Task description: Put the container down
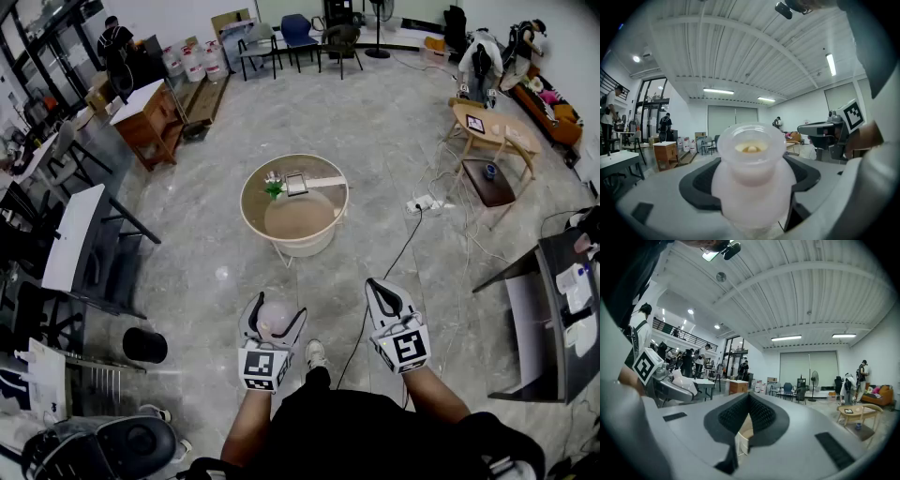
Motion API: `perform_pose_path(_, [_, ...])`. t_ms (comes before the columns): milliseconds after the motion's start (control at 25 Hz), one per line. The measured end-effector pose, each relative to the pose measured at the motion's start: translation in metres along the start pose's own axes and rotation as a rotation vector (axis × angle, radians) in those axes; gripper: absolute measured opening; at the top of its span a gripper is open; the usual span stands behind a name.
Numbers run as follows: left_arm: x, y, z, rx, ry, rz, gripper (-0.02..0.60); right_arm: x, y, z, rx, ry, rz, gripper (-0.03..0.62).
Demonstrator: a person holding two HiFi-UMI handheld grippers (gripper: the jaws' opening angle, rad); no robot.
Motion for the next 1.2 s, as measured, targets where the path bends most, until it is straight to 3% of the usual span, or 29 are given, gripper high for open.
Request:
perform_pose_path(480, [0.054,0.041,-0.007,-0.030,0.036,-0.008,0.413,0.073,-0.023,-0.014,0.043,0.040,0.029,-0.002])
perform_pose_path(920, [0.112,0.127,-0.001,0.007,0.038,-0.049,0.413,0.181,-0.022,-0.011,0.043,0.039,-0.005,0.000])
perform_pose_path(1200, [0.140,0.144,0.003,0.036,0.039,-0.108,0.413,0.218,-0.030,-0.012,0.039,0.045,-0.003,0.000])
Point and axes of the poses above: the fingertips, and each gripper's own axes: x forward along the fingers, y to its left, z out of its top, the point moved 3 cm from there along -x, backward along the fingers, and after that the axes turned 1 degree about x, right-handed, at the moved point
